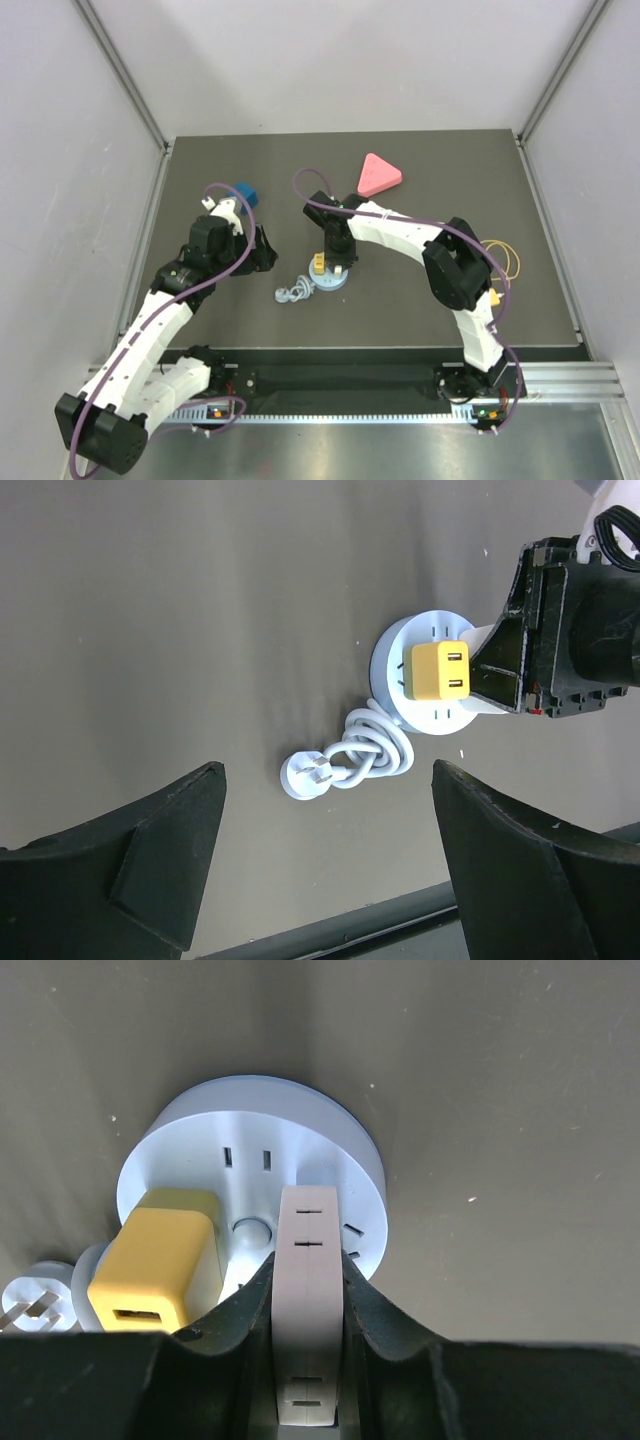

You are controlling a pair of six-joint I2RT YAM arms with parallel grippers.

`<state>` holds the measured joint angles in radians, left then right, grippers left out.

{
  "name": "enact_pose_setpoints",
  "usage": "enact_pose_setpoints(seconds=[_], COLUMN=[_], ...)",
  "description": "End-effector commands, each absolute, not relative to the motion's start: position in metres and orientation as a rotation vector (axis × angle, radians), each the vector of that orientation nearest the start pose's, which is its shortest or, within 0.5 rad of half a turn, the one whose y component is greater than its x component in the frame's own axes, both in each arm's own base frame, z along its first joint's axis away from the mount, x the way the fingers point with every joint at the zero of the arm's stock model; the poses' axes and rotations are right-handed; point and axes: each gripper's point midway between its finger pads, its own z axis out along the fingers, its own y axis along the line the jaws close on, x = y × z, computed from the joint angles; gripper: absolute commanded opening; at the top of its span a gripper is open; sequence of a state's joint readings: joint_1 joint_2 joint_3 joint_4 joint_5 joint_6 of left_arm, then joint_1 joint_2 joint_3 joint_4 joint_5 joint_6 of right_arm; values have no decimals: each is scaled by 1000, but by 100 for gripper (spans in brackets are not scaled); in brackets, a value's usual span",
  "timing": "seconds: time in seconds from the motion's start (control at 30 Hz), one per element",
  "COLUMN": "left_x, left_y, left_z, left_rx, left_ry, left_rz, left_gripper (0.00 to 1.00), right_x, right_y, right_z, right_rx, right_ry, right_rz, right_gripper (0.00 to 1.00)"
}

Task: Insert the plug

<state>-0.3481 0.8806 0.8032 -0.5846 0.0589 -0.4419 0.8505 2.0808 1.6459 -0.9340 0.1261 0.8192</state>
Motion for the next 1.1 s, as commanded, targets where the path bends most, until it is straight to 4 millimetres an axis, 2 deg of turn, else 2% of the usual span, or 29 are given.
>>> enact_pose_setpoints(seconds=[0.0,0.03,0.07,0.2,0.23,0.47,0.7,0.93,1.0,1.07], left_x=[250,250,250,249,249,251,253,254,255,256], left_y=[-121,-120,-120,-119,-119,-119,-117,-116,-115,-115], left_z=[184,183,183,182,182,176,173,174,176,176], left_rx=[-53,-56,-57,-60,-62,-64,-77,-76,-79,-84], left_ry=[2240,2243,2241,2240,2240,2259,2269,2260,2249,2243], left_rz=[-494,-492,-491,-488,-489,-477,-460,-454,-447,-445], left_gripper=[88,88,88,89,89,91,91,91,91,90], right_x=[250,254,258,269,271,277,281,294,305,318], right_y=[286,288,292,298,302,310,302,284,275,262], right_z=[-18,-13,-4,21,32,74,106,137,136,136], right_rx=[-67,-64,-51,-32,-35,-37,-75,-84,-56,-26], right_ry=[3024,3010,2987,2929,2911,2854,2818,2753,2737,2716], right_rz=[-184,-169,-142,-77,-44,94,193,318,347,364], right_gripper=[16,19,27,38,44,57,59,58,56,47])
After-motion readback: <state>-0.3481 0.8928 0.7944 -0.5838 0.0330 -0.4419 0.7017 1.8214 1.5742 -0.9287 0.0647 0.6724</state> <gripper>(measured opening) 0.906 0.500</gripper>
